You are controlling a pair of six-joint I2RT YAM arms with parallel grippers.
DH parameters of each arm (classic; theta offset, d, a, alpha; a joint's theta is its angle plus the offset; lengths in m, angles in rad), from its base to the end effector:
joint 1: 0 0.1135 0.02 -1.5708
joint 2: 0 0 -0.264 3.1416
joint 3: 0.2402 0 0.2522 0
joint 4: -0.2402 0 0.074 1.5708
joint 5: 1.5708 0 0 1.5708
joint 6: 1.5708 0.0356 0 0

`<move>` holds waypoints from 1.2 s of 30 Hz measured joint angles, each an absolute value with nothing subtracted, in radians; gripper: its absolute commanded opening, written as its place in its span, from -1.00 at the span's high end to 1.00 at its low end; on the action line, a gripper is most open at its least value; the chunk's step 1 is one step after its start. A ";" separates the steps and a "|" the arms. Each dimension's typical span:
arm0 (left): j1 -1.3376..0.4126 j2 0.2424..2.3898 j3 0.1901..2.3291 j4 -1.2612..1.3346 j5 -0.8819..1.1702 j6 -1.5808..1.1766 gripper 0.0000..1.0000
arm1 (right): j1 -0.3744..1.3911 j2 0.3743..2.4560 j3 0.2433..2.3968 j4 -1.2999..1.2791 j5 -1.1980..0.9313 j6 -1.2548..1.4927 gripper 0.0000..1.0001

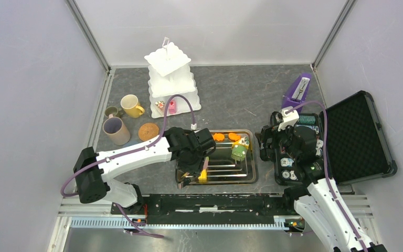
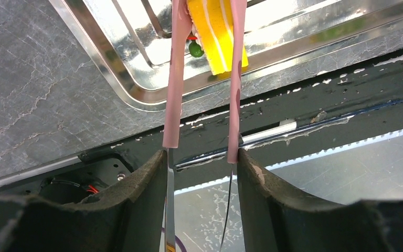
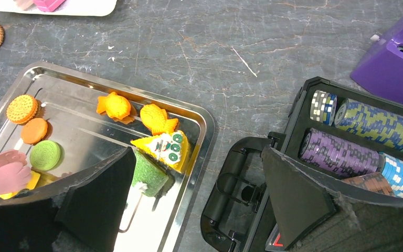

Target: Serve the afternoon tea

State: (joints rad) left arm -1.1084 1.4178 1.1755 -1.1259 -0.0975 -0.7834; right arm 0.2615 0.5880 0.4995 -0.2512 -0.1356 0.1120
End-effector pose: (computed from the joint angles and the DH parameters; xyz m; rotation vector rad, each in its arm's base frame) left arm 0.1164 -0.2258 0.2667 0.4613 2.9038 -0.1585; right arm 0.1462 0.0441 0.2616 -0.2357 1.9112 0.3809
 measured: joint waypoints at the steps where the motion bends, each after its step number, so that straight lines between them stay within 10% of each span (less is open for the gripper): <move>1: -1.108 1.418 1.177 -1.127 -0.098 -0.783 0.88 | 0.262 0.588 0.500 -0.251 -0.135 0.112 -0.96; 20: -1.108 1.457 1.345 -1.232 -0.205 -0.734 0.95 | 0.262 0.590 0.500 -0.250 -0.134 0.112 -0.96; 36: -1.108 1.940 1.856 -1.274 -0.673 -0.321 0.95 | 0.262 0.599 0.500 -0.255 -0.089 0.128 -0.96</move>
